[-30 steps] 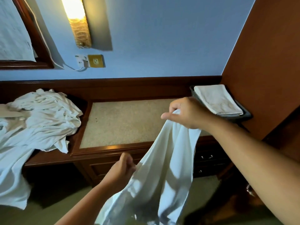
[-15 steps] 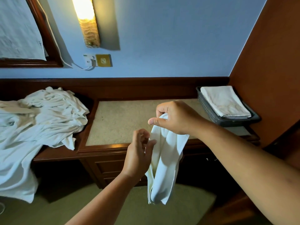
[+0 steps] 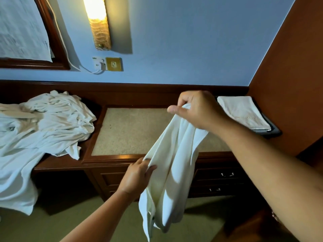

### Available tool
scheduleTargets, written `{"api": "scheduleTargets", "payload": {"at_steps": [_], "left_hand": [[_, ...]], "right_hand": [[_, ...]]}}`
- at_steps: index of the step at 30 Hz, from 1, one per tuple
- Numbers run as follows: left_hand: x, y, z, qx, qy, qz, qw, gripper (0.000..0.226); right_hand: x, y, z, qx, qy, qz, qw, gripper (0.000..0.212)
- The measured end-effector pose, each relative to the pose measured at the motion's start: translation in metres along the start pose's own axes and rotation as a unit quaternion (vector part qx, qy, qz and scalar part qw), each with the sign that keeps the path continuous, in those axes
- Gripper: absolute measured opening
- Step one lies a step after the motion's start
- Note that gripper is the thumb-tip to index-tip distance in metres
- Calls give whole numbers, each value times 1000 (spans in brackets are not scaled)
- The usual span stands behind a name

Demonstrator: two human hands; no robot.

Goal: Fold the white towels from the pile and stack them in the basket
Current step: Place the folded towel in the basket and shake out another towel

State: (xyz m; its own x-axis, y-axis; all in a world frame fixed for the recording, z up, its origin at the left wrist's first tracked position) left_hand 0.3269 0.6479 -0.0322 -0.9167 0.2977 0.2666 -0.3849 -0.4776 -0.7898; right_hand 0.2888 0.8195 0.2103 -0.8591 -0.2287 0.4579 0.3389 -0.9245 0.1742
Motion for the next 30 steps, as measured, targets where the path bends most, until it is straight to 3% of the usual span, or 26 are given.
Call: {"api": "scheduleTargets", "payload": {"at_steps": [4,8,10,12,16,20,23,28,30], "left_hand": [[-42,101,27,159,38,177,971,33],[-73,156,78,345,59,268,898,27],[-92,178,103,393,75,316,860,26],[-103,194,129,411,72,338,844,24],[-84,181,178,367,-24,300,880,21],[-55,162,219,273,-128,284,910,13],[-37,163,231,264,-126,286,912,16],[-4,171,246,153,-139,288,935,10],[17,174,243,111,-142,295,938,23]], "right_hand": [[5,-47,0,-77,56,-26,995,49],[-11,-76,-26,-128,131,-22,983,51],[-20,-88,-41,-150,142,-12,978,49],[-30,-105,-61,-186,159,-4,970,46],[-70,-156,-123,-270,233,-2,934,37],[-97,-199,-170,-244,242,-63,937,36],[-99,-215,-193,-243,267,-105,927,34],[-61,-233,-216,-230,260,-155,925,35],[-43,-239,-224,-209,263,-179,925,35]]}}
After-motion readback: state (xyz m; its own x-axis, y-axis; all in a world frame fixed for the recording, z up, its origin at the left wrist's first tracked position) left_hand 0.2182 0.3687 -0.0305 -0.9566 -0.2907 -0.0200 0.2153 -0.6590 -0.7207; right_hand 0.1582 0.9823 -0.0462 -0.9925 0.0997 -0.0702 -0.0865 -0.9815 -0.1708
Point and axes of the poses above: each hand's wrist, its own x-axis towards the middle knuckle, its own z-axis out of the back of the hand, y = z × x, the point moved 10 cm from there along x, towards the middle knuckle, and after that the axes turned 15 degrees about -x, right-handed, at the moved point
